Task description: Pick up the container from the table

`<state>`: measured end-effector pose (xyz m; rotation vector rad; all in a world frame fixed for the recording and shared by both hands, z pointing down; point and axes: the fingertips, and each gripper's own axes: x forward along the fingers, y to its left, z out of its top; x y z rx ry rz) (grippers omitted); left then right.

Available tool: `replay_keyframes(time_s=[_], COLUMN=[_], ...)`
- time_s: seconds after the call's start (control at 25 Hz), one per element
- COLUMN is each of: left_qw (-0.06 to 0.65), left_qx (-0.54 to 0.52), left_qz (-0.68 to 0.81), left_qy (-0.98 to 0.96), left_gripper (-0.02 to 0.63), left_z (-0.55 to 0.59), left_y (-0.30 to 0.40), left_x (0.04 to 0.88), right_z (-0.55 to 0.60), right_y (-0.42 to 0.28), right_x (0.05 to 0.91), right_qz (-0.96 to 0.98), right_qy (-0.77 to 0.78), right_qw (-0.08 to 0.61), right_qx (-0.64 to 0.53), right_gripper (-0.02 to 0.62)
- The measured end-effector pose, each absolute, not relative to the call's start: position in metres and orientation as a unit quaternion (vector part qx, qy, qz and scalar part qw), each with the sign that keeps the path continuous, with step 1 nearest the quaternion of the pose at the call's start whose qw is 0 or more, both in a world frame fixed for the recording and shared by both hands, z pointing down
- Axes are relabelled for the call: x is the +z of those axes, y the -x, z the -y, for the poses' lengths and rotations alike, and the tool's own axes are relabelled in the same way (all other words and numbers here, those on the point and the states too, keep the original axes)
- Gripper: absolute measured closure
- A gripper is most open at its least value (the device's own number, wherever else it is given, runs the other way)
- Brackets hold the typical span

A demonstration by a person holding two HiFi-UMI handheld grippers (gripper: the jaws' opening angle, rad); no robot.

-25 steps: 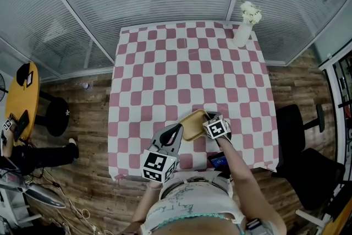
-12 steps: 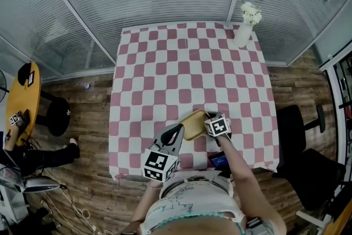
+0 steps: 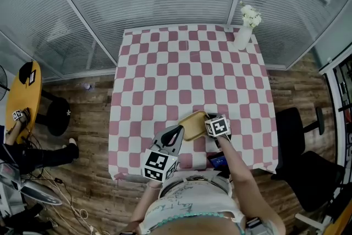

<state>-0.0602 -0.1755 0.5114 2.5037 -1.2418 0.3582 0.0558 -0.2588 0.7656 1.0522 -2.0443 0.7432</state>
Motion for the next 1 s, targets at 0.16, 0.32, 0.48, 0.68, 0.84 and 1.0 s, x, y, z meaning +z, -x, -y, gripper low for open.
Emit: replay_keyframes(time_s=[0.16, 0.32, 0.48, 0.68, 0.84, 1.0], left_qw=[0.160, 0.160, 0.162, 0.165, 0.166, 0.170], left_qx=[0.127, 0.128, 0.134, 0.145, 0.152, 0.157], left_qz=[0.436, 0.439, 0.441, 0.447, 0.453, 0.457], left_qy=[-0.877, -0.875, -0.872, -0.867, -0.863, -0.859], left_gripper=[0.590, 0.589, 0.589, 0.589, 0.589, 0.590], left_z=[0.172, 0.168, 0.164, 0.163, 0.163, 0.163], left_y=[0.061, 0.063, 0.066, 0.073, 0.079, 0.086], left_x=[0.511, 0.512, 0.515, 0.525, 0.531, 0.536], right_z=[0.258, 0.255, 0.253, 0.252, 0.252, 0.251], right_y=[-0.055, -0.057, -0.057, -0.056, -0.056, -0.053], right_x=[0.756, 0.750, 0.740, 0.721, 0.706, 0.692], right_qz=[0.795, 0.797, 0.801, 0.809, 0.814, 0.818], right_qy=[-0.406, -0.407, -0.408, -0.409, -0.409, -0.411], right_qw=[0.352, 0.348, 0.335, 0.322, 0.312, 0.305], right_qx=[0.282, 0.280, 0.283, 0.274, 0.270, 0.262], right_gripper=[0.580, 0.580, 0.579, 0.579, 0.578, 0.578])
